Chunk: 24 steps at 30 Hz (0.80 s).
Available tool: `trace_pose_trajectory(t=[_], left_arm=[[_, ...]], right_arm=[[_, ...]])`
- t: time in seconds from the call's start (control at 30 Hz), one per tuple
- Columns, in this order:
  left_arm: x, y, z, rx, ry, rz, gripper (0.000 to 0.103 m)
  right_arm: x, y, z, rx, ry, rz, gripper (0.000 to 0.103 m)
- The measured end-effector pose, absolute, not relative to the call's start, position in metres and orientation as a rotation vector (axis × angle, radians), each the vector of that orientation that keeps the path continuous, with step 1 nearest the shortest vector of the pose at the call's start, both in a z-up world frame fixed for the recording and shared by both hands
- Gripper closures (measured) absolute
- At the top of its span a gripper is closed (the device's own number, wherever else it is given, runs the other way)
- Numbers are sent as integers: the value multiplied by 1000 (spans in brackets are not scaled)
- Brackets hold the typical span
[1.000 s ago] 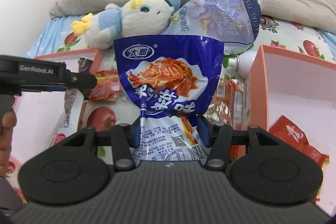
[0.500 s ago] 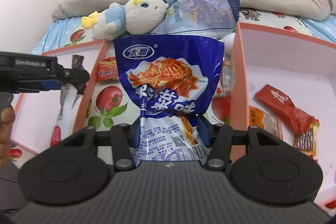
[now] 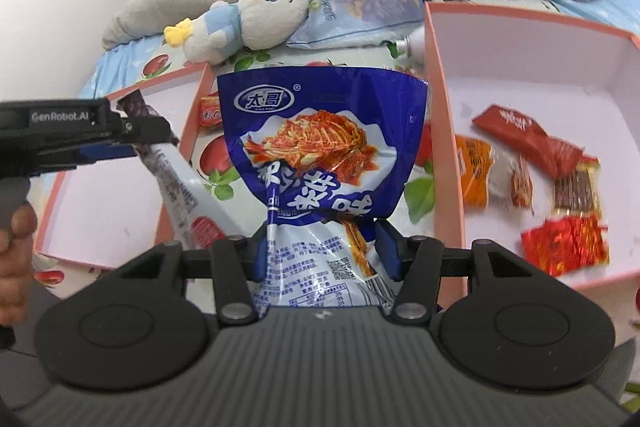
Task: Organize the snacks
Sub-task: 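Carry the jerky bag and blue bag over the open box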
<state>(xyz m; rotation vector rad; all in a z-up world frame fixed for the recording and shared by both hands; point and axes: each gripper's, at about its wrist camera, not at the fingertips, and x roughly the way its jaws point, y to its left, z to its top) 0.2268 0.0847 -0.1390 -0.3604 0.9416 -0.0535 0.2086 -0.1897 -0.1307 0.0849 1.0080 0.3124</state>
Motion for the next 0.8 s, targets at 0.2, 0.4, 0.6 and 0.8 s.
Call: trace_pose_trajectory(t=[0.2, 0.4, 0.6, 0.8], left_arm=[[215, 75, -144, -390, 946, -32, 52], [210, 73, -132, -399, 932, -22, 52], [216, 65, -104, -393, 895, -34, 52], [229, 44, -71, -365, 849, -75, 52]], right_arm=[[203, -192, -126, 58, 972, 303, 48], [204, -201, -115, 56, 956, 311, 48], [211, -211, -95, 63, 918, 313, 48], [219, -224, -72, 72, 867, 311, 48]])
